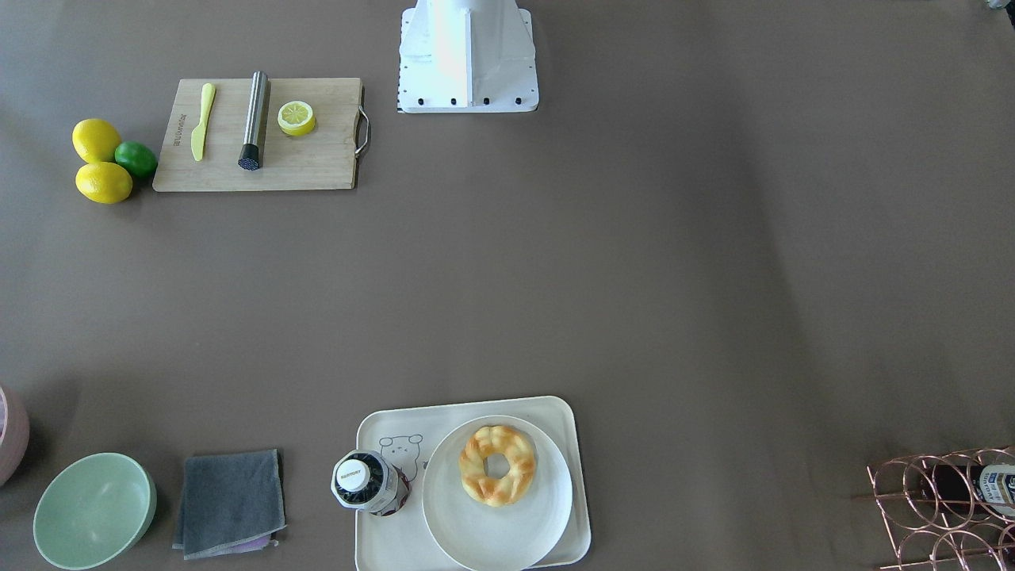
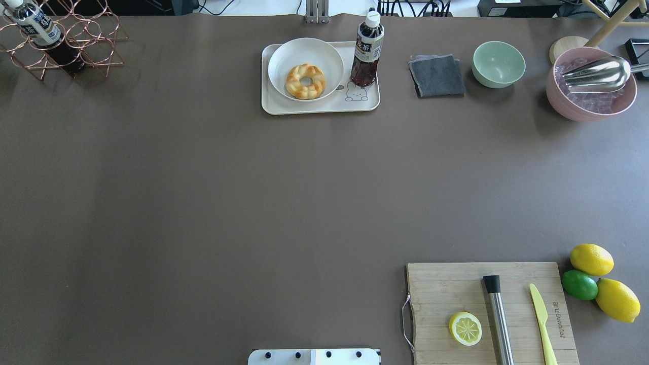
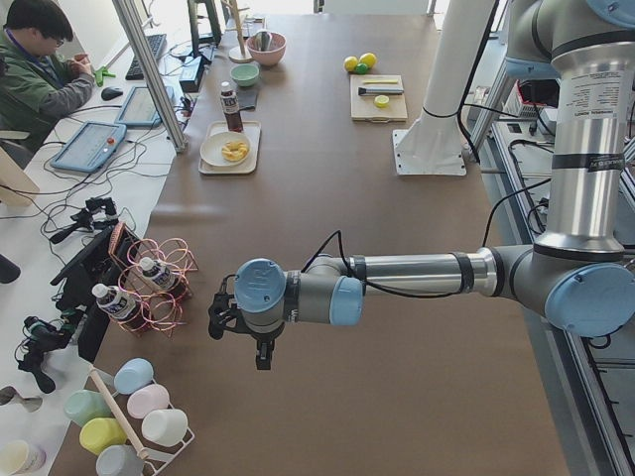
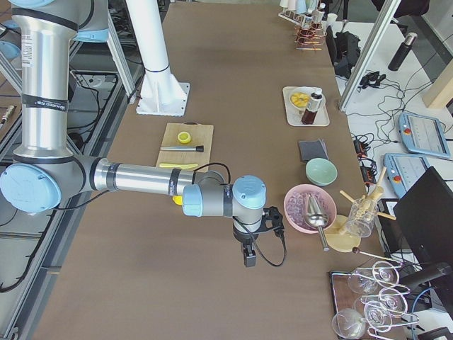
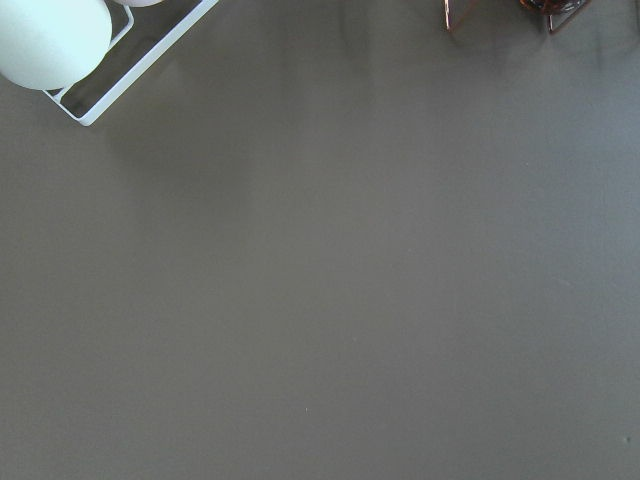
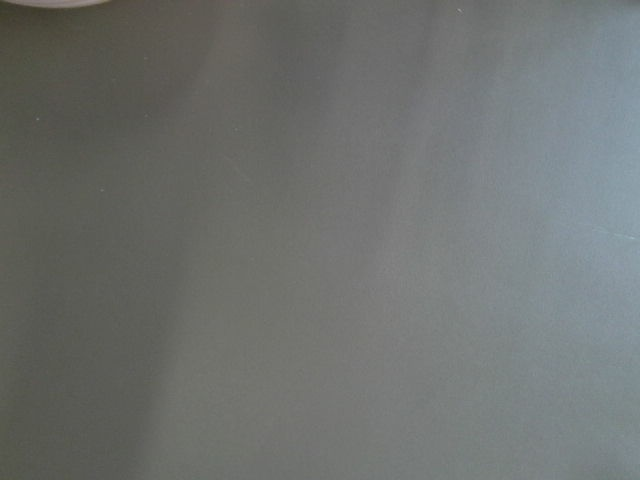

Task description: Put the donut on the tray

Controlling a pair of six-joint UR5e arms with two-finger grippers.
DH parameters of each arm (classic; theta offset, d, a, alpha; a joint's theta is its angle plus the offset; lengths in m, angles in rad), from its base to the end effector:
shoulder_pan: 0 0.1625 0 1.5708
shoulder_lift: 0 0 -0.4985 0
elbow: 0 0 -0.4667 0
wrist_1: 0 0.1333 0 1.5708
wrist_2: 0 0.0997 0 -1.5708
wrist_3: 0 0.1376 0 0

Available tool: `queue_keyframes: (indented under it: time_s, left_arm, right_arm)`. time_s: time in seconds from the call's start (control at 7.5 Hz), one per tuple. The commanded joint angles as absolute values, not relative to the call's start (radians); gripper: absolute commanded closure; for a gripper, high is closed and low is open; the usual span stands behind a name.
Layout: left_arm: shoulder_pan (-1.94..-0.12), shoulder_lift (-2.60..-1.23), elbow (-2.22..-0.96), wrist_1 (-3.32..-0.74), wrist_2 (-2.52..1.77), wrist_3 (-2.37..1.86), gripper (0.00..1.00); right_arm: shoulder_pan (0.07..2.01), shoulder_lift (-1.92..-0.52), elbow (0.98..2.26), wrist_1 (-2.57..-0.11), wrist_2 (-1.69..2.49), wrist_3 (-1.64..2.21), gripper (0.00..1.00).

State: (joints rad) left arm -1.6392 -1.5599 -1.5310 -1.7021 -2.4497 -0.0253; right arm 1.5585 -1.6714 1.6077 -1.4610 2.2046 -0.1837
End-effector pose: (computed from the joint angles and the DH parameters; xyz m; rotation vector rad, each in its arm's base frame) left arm -0.0660 -0.5639 0.7641 0.0943 0.8766 -0.0521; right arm 0.0454 -0.5210 0.7944 0.0988 -0.6287 -0.2040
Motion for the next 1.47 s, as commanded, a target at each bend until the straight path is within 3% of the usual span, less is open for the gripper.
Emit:
queue_keyframes:
  time_s: [0.0,0.8,1.33]
  left_arm:
    - [-1.654,-1.551,-1.557,-1.715,-2.453,0.001,0.01]
    - [-1.692,-1.511,-1.600,-1.787,-2.297,0.002,0.01]
    - [-1.577,-1.505,-1.663,-1.562,-2.252,-0.002,0.01]
  right_arm:
    - [1.560,-1.674,1.608,-1.460,2.192,-0.184,0.00]
    - [1.559,-1.671,1.606,-1.460,2.171,-0.183,0.00]
    - [1.559,-1.672,1.601,-1.460,2.172,-0.181,0.00]
